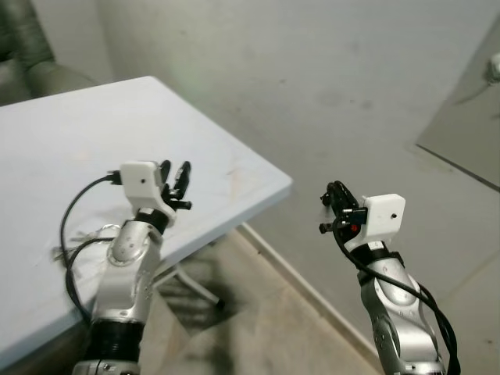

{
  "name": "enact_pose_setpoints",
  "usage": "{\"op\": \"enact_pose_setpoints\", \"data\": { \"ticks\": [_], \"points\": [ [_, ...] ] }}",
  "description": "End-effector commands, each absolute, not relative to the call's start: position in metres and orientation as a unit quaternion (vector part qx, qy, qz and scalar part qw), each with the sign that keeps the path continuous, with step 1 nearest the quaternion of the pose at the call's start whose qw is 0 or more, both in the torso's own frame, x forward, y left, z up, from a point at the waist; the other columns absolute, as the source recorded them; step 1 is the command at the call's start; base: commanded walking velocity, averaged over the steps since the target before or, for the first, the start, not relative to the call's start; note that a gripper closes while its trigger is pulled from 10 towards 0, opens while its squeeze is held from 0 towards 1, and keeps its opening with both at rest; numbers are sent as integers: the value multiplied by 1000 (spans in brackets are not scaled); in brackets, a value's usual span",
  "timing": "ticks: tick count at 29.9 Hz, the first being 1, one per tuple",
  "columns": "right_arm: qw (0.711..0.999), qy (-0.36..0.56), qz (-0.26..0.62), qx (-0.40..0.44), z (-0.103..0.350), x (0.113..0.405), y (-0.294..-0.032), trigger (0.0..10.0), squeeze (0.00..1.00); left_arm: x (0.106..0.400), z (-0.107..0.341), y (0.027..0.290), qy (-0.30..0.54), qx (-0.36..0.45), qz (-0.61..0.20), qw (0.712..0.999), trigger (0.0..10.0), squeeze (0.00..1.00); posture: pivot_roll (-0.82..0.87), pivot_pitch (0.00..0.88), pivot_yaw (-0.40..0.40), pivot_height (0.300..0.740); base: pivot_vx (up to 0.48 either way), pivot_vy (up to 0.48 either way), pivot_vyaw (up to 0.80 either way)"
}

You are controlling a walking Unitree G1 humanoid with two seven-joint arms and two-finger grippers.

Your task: Hang keys on a hook

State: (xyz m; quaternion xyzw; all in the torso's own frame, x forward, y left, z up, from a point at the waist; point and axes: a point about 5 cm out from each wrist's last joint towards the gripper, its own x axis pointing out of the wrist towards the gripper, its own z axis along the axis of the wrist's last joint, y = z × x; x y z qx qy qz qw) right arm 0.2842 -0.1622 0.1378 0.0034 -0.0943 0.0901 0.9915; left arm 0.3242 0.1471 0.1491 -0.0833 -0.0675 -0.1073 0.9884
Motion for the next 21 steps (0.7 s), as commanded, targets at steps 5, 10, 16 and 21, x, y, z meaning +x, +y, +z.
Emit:
{"op": "enact_pose_setpoints", "data": {
  "ticks": [5,10,16,21],
  "points": [
    [991,-106,83,9,144,285,-162,10000,0,323,150,152,-59,-84,-97,990,10000,0,127,0,-46,740,0,0,-766],
    [991,-105,83,12,143,284,-160,10000,0,323,149,153,-52,-81,-89,991,10000,0,131,0,-44,740,0,0,-769],
    [991,-105,82,14,144,285,-159,10000,0,323,148,154,-43,-83,-84,992,10000,0,132,0,-44,740,0,0,-767],
    [991,-105,81,15,144,285,-160,10000,0,322,146,154,-32,-84,-80,993,10000,0,132,0,-44,740,0,0,-766]
  ]
}}
